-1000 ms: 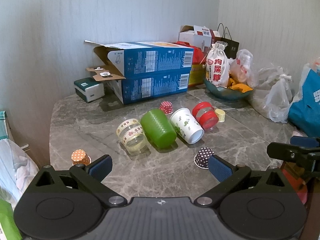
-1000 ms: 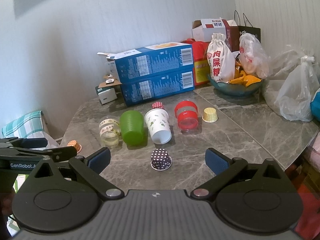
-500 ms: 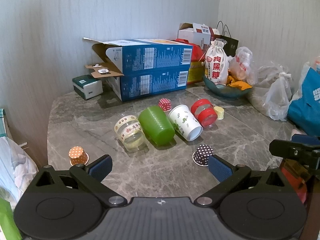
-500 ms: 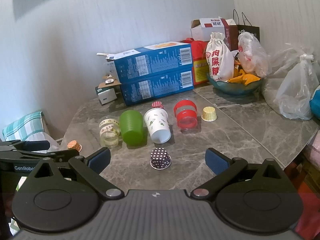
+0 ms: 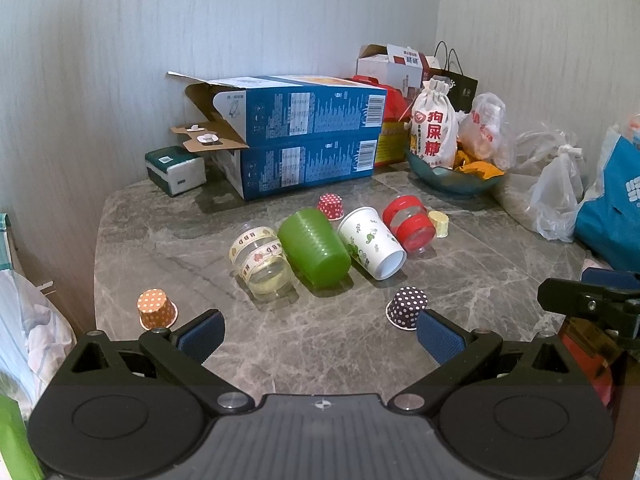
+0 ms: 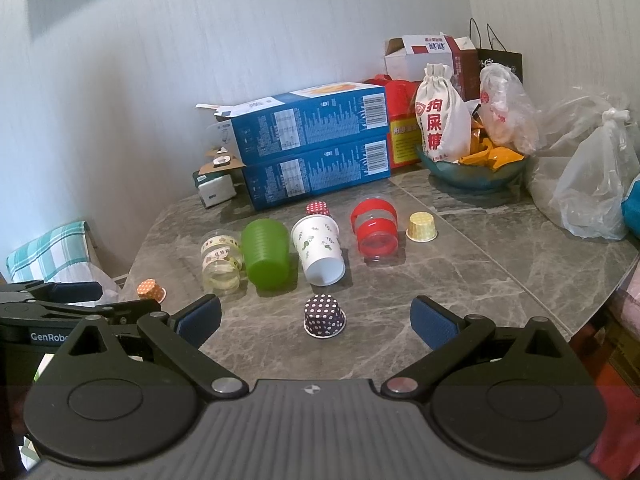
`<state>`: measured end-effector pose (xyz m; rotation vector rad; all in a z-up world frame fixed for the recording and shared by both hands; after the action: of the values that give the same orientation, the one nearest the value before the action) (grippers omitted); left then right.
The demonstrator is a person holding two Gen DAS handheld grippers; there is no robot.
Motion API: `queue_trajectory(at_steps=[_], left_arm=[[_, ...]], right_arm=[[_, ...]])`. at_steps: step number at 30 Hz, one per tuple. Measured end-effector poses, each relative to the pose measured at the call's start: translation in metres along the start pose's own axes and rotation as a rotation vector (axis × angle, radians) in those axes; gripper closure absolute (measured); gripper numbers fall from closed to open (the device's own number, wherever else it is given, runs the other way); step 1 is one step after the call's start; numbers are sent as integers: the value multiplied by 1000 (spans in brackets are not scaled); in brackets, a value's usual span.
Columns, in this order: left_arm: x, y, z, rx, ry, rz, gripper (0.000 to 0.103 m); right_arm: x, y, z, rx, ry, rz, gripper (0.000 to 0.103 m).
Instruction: Flip cup upright
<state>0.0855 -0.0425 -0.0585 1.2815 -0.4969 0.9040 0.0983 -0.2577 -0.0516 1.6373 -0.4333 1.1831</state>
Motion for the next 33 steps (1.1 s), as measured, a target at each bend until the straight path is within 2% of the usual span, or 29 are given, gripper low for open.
queue_trajectory(at_steps=[33], left_arm=[[-1, -5, -6, -2, 9, -9, 0]], right_arm=[[1, -7, -2, 6, -3, -14, 1]])
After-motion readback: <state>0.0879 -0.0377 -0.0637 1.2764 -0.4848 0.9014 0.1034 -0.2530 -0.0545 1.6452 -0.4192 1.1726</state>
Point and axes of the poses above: each gripper's, at about its wrist camera, not at the fingertips, and y roughly against the way its jaws point, z to its right, x to its top, the point moved 6 cm from there along -y, roughly the way its jaws point, and after that the axes turned 15 degrees about y, right-handed, at the moved point
